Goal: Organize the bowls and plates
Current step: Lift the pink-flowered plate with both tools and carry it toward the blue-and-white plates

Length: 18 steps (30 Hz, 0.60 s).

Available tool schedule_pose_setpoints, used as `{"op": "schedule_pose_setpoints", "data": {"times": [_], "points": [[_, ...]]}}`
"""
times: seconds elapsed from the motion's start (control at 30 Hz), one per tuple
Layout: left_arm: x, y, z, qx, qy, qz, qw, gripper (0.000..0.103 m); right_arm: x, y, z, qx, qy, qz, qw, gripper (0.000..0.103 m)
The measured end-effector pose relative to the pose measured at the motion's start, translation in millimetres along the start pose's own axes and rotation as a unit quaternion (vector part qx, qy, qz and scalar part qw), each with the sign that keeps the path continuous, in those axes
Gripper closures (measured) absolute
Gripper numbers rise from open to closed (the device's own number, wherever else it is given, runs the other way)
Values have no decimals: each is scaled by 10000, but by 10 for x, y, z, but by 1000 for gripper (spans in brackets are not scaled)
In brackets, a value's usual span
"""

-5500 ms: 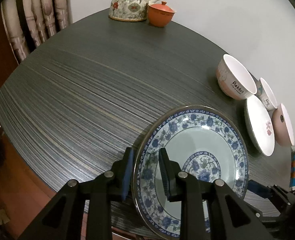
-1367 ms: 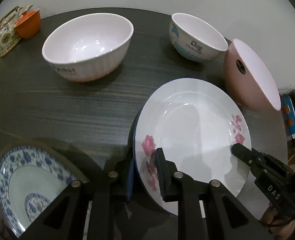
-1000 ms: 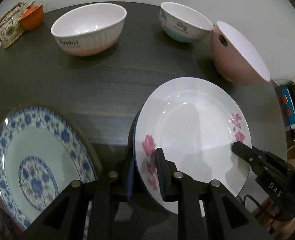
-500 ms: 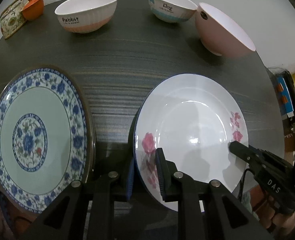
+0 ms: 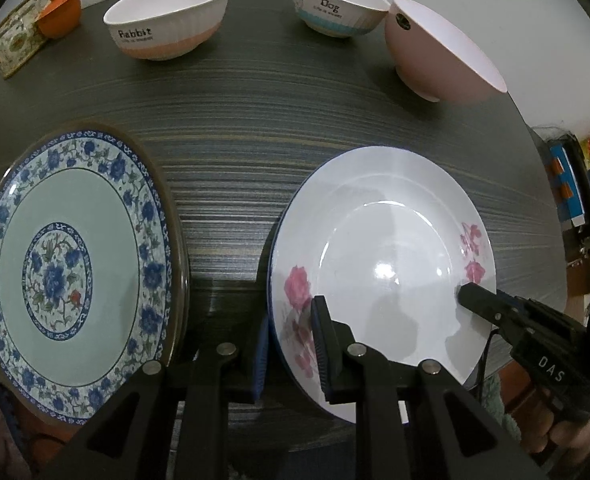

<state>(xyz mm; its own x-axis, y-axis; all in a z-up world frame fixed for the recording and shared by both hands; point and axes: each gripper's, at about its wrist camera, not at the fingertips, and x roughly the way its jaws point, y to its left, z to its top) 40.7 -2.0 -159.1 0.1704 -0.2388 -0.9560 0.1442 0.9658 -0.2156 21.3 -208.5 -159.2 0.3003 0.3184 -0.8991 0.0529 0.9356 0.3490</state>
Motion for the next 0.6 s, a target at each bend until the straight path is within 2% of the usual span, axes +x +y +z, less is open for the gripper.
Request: {"op": "schedule_pose_setpoints", "data": {"times": [0.6], "points": [[130,99,306,-120,148,-77,9998,83,17,-85,111,121,54,142,9998,86]]}}
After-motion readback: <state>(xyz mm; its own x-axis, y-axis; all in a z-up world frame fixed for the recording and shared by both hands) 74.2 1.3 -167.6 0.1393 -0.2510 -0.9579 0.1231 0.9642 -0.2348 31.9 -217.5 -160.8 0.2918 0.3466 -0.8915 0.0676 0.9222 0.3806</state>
